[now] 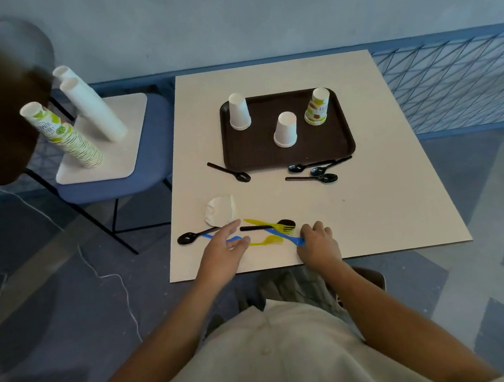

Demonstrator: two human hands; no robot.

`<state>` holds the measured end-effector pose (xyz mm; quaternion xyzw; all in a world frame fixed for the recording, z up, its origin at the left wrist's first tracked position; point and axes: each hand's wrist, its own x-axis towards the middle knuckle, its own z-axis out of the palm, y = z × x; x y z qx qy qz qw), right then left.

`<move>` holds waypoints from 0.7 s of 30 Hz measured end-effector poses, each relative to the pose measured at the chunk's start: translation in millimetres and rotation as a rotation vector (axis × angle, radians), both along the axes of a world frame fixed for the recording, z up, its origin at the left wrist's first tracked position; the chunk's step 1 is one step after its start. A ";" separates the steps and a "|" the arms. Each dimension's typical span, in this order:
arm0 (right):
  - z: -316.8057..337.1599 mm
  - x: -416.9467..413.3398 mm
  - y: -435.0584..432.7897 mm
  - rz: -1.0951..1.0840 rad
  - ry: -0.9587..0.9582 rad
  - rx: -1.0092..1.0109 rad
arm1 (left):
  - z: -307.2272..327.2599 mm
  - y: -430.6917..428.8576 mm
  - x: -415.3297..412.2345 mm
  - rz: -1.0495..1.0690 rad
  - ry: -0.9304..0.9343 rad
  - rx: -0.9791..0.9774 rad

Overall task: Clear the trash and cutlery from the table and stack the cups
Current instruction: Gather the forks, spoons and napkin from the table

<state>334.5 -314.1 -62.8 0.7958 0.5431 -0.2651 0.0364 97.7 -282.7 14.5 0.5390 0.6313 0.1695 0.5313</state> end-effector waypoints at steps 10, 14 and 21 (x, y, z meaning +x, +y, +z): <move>19.5 12.2 -1.9 0.035 0.108 0.019 | -7.4 24.8 -3.7 -0.100 -0.020 -0.007; 37.1 6.7 6.1 0.061 0.216 0.098 | -7.6 33.0 5.2 -0.210 0.071 0.088; 61.4 -18.1 42.8 0.376 0.280 0.300 | -12.7 44.0 7.6 -0.644 0.436 0.388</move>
